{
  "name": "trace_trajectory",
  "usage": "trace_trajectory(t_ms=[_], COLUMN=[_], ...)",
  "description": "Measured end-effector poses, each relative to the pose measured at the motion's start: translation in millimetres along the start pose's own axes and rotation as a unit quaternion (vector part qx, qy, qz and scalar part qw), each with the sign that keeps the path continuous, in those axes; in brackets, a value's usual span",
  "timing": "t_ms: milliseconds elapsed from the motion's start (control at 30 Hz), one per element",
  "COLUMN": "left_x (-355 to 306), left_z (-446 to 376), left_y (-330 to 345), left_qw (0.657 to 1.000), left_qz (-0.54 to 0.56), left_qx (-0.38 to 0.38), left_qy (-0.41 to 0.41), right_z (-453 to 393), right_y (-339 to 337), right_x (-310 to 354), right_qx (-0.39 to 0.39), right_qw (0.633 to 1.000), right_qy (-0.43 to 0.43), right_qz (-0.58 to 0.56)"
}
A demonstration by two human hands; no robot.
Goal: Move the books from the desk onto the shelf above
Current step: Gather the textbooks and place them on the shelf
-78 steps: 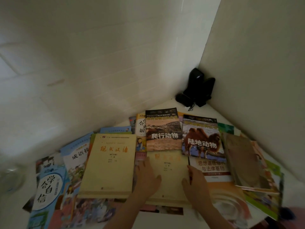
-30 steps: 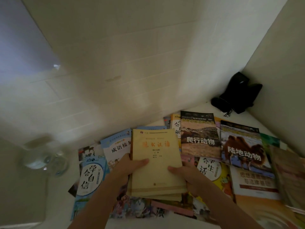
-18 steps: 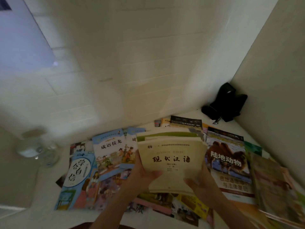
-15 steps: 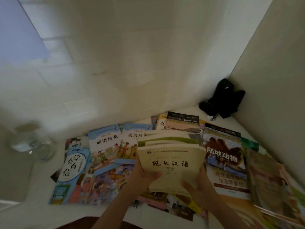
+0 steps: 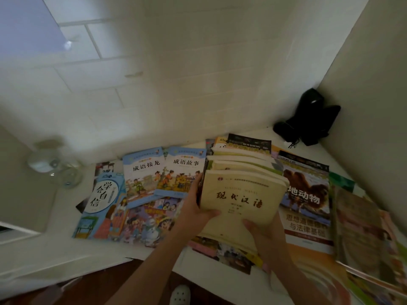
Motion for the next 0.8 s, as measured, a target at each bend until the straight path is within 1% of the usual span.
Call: trace_trajectory(t_ms=[67,200,267,333,400,467,600,700,800], left_x=[-7.9,-47.0,-74.3,-100.3,-123.3,-143.8,-192.5,-240.3,-294.6], left_z=[7.6,32.9,53.7,85.3,129.5,180.1,281.9,336.7,368.7], left_y=[-14.4,-73.2,-114.7,-161.5,-206.9,-245.8,-306.4,-340.1,-367.9], left_qw=[0.999,0.993,0.986,0.969,0.947,0.928,0.879,0.848,0.826], left_qz=[0.002,0.048,0.068,0.084,0.085,0.062,0.035,0.006,-0.031], left_qx=[-0.033,-0.104,-0.149,-0.223,-0.298,-0.353,-0.454,-0.497,-0.512], left_qy=[0.006,0.027,0.041,0.060,0.078,0.100,0.138,0.184,0.235], right_z=[-1.6,-2.7,1.1,15.1,41.0,73.8,149.1,195.3,225.2], right_y=[7.8,41.6,73.4,115.2,159.1,200.2,268.2,298.7,313.6], right_x=[13.0,59.4,95.7,138.6,179.7,215.3,289.8,345.1,406.4], right_qx=[0.006,0.059,0.102,0.168,0.241,0.306,0.419,0.461,0.472], right_qw=[1.000,0.998,0.993,0.981,0.962,0.937,0.873,0.836,0.807], right_qy=[-0.006,-0.035,-0.055,-0.087,-0.118,-0.151,-0.229,-0.270,-0.320], right_qz=[0.003,0.004,-0.008,-0.029,-0.058,-0.078,-0.095,-0.124,-0.153])
Point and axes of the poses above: each hand's wrist, its own z-axis away from the middle knuckle, its own y-axis out of the palm, x = y × z, the point moved 8 cm from there along -z, towards the middle knuckle, and after that the axes turned 8 degrees about -z, right-handed, at the moved point
